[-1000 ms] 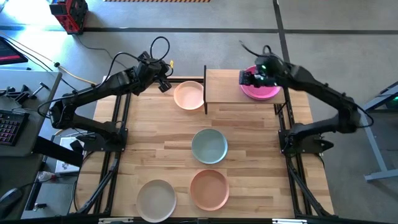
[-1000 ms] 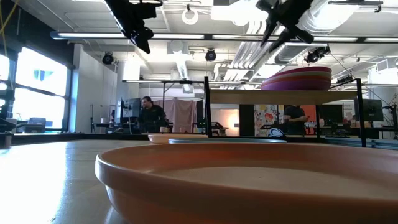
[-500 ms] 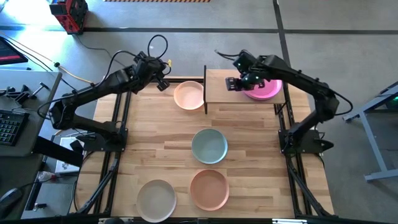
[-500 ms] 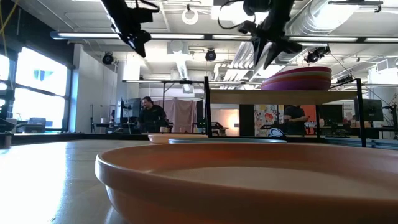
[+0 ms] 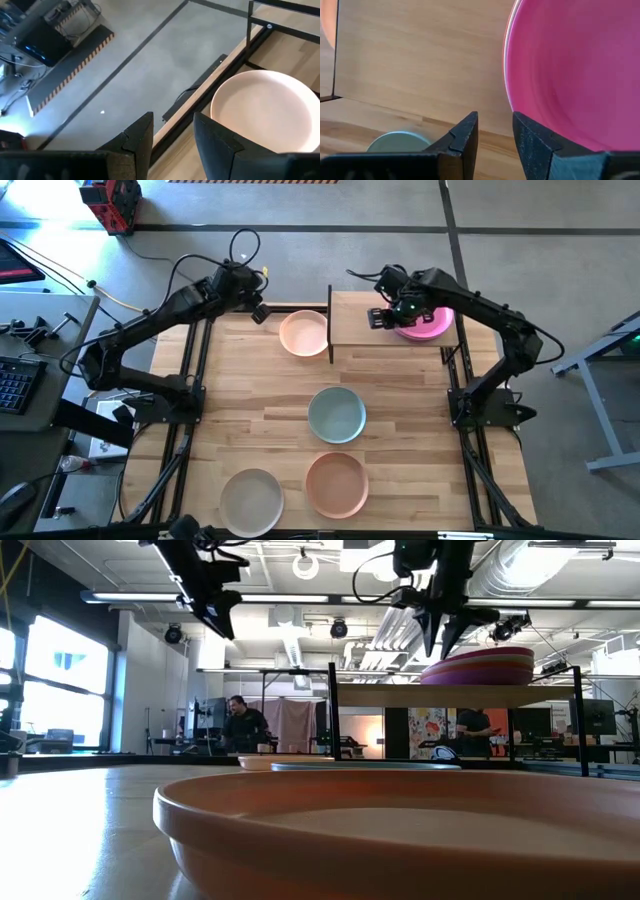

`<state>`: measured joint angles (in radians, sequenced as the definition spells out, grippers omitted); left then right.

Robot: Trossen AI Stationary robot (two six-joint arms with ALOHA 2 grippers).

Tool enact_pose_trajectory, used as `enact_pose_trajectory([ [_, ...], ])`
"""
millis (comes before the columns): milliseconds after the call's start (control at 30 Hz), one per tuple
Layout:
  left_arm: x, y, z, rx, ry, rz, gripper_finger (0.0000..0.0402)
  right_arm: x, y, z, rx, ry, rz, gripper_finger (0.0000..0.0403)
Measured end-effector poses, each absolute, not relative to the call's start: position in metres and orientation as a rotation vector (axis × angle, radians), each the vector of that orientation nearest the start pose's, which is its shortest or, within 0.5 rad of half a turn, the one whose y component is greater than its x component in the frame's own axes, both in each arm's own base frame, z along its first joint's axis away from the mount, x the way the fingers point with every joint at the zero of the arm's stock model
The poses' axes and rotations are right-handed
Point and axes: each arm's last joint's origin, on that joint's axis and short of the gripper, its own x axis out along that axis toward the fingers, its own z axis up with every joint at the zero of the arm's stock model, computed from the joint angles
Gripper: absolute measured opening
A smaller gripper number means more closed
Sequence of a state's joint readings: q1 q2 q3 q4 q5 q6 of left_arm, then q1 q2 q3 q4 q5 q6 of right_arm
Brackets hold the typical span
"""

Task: Place and stack plates onto a shelf
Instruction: Adjust the stacked plates on the shelf

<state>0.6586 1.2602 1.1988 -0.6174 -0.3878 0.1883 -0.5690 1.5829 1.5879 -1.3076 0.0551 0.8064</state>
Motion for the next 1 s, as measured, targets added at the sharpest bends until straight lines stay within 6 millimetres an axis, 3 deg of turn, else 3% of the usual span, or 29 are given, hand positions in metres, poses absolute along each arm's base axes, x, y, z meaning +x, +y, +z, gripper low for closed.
enact_pose_trajectory([
  [233, 0.197, 0.176, 0.336, 0.018, 0.803, 0.885, 0.0131, 0.243, -0.162, 0.335, 0.971, 1.013, -1.096, 0.0117],
  [467, 0.205, 0.186, 0.313, -0.059, 0.905, 0.778, 0.0131, 0.237, -0.164, 0.335, 0.96, 1.029, -1.166, 0.0117],
  [600, 0.211, 0.192, 0.299, -0.087, 0.975, 0.752, 0.0131, 0.237, -0.164, 0.337, 0.933, 1.019, -1.139, 0.0117],
  [800, 0.215, 0.195, 0.288, -0.1, 1.029, 0.743, 0.0131, 0.239, -0.158, 0.354, 0.927, 0.867, -1.051, 0.0117],
  [1000, 0.215, 0.196, 0.288, -0.1, 1.029, 0.741, 0.0131, 0.245, -0.156, 0.342, 0.968, 0.935, -0.991, 0.0117],
])
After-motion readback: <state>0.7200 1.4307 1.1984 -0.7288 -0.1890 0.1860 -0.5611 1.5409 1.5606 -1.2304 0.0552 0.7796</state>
